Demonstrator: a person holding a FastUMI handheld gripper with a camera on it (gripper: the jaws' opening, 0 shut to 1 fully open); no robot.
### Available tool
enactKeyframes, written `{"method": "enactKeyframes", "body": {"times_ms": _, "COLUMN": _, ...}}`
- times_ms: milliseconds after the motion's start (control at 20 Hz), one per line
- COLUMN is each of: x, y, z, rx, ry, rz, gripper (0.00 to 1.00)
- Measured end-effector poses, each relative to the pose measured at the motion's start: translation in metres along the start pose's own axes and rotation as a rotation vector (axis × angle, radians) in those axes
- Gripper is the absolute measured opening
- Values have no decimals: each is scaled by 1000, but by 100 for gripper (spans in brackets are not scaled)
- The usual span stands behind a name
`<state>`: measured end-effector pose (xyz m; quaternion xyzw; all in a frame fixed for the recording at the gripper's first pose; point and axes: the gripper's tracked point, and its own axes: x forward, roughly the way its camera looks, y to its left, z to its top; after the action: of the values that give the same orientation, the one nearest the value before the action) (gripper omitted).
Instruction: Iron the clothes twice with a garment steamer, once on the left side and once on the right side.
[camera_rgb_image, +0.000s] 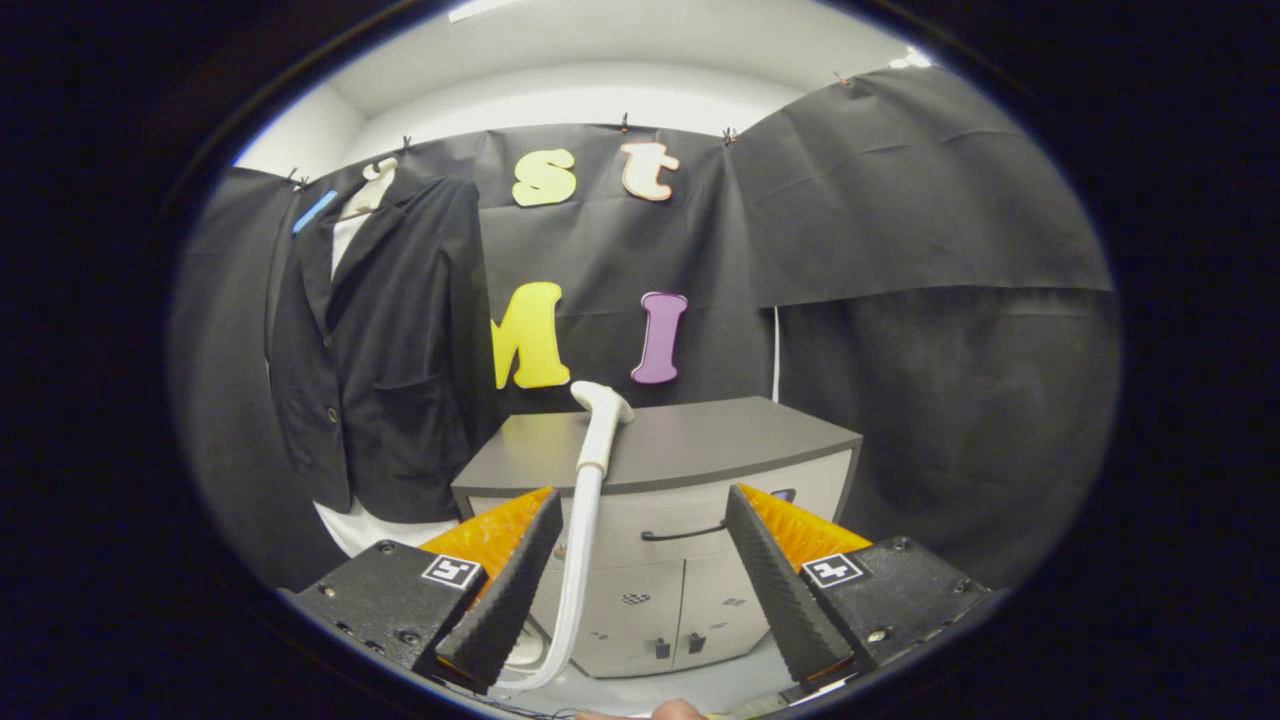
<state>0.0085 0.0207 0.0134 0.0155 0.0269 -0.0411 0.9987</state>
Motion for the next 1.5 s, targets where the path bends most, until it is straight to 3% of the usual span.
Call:
{"method": "enactKeyframes", "body": {"times_ms": 350, "x": 72, "y": 21, "z": 32, "rx": 16, "ry": 55, "rz": 47, "gripper": 100}}
{"method": "enactKeyframes", "body": {"times_ms": 850, "x": 195, "y": 54, "z": 18, "rx": 64, "ry": 343, "rz": 153, "gripper": 100}}
{"method": "enactKeyframes", "body": {"times_ms": 1000, "x": 216, "y": 48, "z": -3, "rx": 66, "ry": 460, "rz": 103, "gripper": 100}}
{"method": "enactKeyframes", "body": {"times_ms": 1100, "x": 226, "y": 51, "z": -4, "rx": 70, "ry": 470, "rz": 109, "gripper": 100}}
{"method": "enactKeyframes", "body": {"times_ms": 1500, "x": 246, "y": 51, "z": -20, "rx": 0, "ry": 552, "rz": 40, "gripper": 85}}
